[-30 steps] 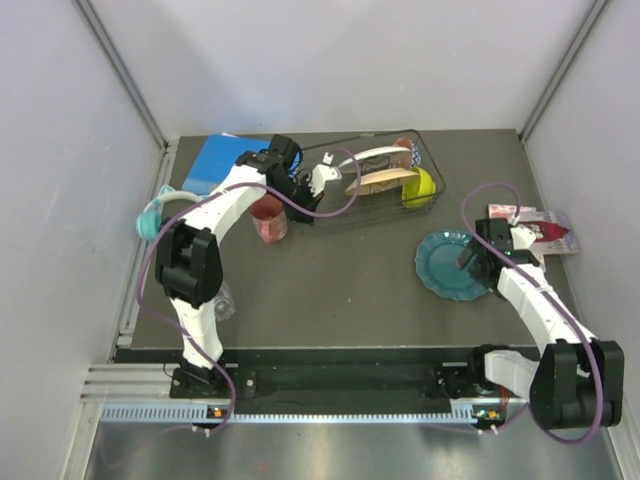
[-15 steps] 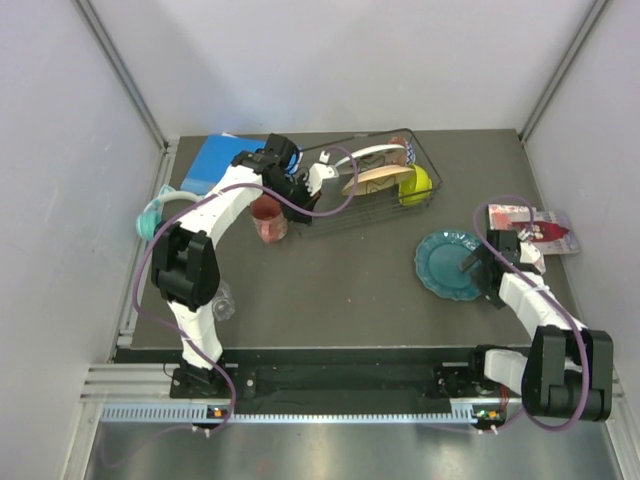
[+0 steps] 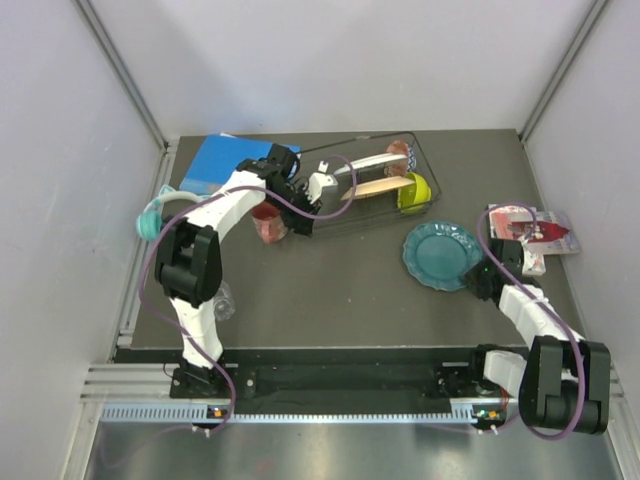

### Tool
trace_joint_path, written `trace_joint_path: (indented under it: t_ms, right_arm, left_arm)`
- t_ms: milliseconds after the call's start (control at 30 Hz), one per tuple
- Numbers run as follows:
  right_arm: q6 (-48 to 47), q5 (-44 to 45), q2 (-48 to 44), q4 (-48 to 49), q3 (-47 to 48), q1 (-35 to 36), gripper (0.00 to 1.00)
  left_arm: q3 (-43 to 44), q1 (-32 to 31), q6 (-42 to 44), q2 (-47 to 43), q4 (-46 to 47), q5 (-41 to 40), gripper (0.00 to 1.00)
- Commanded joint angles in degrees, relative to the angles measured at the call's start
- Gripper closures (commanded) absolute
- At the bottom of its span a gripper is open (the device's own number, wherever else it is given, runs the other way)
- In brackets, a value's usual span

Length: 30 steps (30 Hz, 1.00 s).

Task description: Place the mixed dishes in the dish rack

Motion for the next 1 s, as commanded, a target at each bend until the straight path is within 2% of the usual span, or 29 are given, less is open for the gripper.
trace_joint_path:
  t_ms: [0,267,367,400,500,633,733,767,833,967]
  right_arm:
    - [-1.56,-7.52,1.53,-5.67,-2.79,-0.05,1.0]
    - [-11.39,-13.14,0.11,-12.53,1.08,1.53,1.0]
    - [-12.2,-15.18,1.61,-14.28,1.78,6.26,1.0]
    - [-12.12,-15.0,1.79,-14.64,2.65,11.15,1.0]
    - [-12.47,-13.95,3.37,-15.6,4.85,18.81,1.0]
    - [-13.17,-13.68,5.13,-17.1,6.0,23.5,1.0]
    - [-13.44,-14.12,4.69,-17.63,5.74,25.52,1.0]
    - [-13.26,-13.77,4.52,-18.06,6.0,26.14,1.0]
    - [-13.35,-13.59,4.34,-18.51,6.18,27.63,1.0]
    - [-13.44,-11.84,3.38,-20.09,7.14,29.39,1.0]
  left_arm:
    - [0.34,-0.28,-0.32,0.66,4.04,0.21,0.7]
    - [6.92,-4.23,1.17,4.52,4.05,-0.58,0.66]
    - [10.44,-7.04,1.78,7.06,3.17,-1.37,0.63]
    - [11.15,-8.27,1.96,7.69,2.56,-1.81,0.63]
    - [12.3,-10.03,2.93,9.27,1.85,-2.51,0.62]
    - [11.42,-10.48,4.86,9.54,0.71,-3.56,0.63]
    - [8.44,-10.48,7.48,8.22,0.18,-4.01,0.7]
    - [6.08,-10.56,8.54,7.0,0.0,-4.7,0.86]
    - [3.61,-11.09,11.87,5.59,0.18,-5.85,0.96]
    - [-1.58,-11.53,16.54,2.69,-0.43,-7.35,0.97]
